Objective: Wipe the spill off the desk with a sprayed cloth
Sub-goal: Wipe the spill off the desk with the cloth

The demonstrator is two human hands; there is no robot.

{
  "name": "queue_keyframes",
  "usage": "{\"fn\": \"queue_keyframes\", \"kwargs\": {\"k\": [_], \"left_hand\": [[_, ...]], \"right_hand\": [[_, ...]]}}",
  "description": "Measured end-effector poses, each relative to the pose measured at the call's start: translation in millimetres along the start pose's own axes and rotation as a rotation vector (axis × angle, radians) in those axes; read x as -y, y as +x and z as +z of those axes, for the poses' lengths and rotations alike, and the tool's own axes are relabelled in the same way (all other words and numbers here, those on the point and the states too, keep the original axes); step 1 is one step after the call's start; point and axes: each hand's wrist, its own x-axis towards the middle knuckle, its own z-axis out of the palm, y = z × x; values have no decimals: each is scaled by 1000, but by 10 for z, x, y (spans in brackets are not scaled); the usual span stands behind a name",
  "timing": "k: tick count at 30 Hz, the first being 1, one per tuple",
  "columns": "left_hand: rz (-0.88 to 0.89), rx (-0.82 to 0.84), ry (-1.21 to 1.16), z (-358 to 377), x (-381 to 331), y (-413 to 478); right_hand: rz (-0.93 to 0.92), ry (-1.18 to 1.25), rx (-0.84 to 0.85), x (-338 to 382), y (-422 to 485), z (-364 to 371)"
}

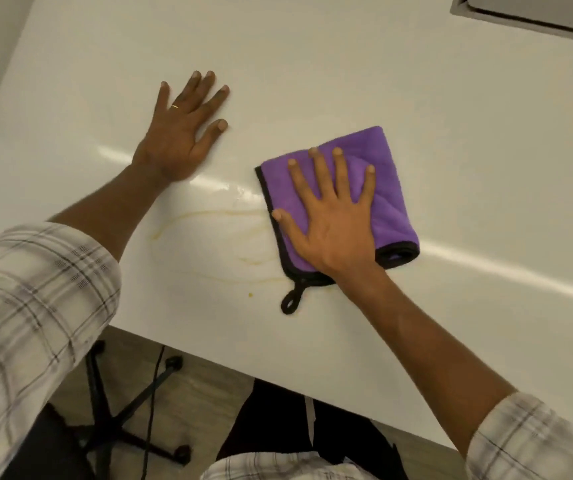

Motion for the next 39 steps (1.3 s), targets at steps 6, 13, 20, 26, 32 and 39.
{"fn": "queue_keyframes", "kwargs": {"k": [6, 13, 20, 26, 32, 39], "left_hand": [[24, -17, -45, 4, 33, -1], [31, -24, -81, -11, 0, -38], [62, 8, -76, -47, 9, -70], [60, 26, -77, -76, -7, -79], [48, 19, -78, -78, -2, -58], [58, 9, -65, -57, 15, -51]], "right_hand": [[-52, -68, 50, -186, -1044, 18], [545, 5, -14, 31, -190, -40], [162, 66, -20, 1654, -107, 291], [-250, 91, 91, 2350, -461, 410], [-238, 73, 64, 1457, -918, 329], [315, -76, 12, -590, -211, -83]]}}
